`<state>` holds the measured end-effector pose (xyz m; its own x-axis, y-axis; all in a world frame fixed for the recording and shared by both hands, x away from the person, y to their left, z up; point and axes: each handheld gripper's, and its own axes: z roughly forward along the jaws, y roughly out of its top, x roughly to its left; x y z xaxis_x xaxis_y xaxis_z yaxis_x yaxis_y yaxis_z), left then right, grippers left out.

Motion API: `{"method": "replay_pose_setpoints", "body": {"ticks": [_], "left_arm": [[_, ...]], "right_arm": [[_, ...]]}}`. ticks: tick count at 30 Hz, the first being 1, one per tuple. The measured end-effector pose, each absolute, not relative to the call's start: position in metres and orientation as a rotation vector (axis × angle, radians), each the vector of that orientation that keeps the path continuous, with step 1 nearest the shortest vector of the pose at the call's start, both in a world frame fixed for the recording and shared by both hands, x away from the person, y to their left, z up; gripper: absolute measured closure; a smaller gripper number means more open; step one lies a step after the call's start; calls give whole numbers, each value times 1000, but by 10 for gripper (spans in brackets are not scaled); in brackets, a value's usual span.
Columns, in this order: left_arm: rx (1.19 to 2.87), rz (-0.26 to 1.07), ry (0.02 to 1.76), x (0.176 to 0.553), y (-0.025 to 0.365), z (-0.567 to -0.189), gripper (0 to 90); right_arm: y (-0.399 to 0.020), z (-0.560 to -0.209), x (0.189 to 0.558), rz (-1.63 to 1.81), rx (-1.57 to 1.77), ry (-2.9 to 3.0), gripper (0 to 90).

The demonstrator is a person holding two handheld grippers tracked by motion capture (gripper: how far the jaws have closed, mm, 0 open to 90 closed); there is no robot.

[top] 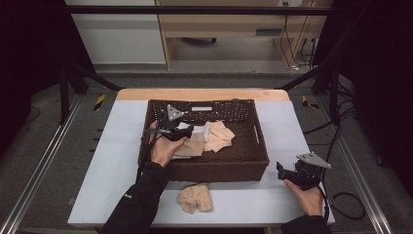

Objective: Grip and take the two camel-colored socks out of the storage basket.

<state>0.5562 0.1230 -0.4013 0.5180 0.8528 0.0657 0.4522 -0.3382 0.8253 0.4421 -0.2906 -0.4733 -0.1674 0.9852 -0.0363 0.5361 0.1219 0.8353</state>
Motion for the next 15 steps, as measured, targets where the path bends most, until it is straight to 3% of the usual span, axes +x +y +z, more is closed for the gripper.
{"method": "replay_pose_setpoints", "body": {"ticks": [15], "left_arm": [[2107, 674, 1056, 557, 111, -418, 483]], "right_arm": [[-290, -474, 442, 914, 1474, 1786, 54]]}}
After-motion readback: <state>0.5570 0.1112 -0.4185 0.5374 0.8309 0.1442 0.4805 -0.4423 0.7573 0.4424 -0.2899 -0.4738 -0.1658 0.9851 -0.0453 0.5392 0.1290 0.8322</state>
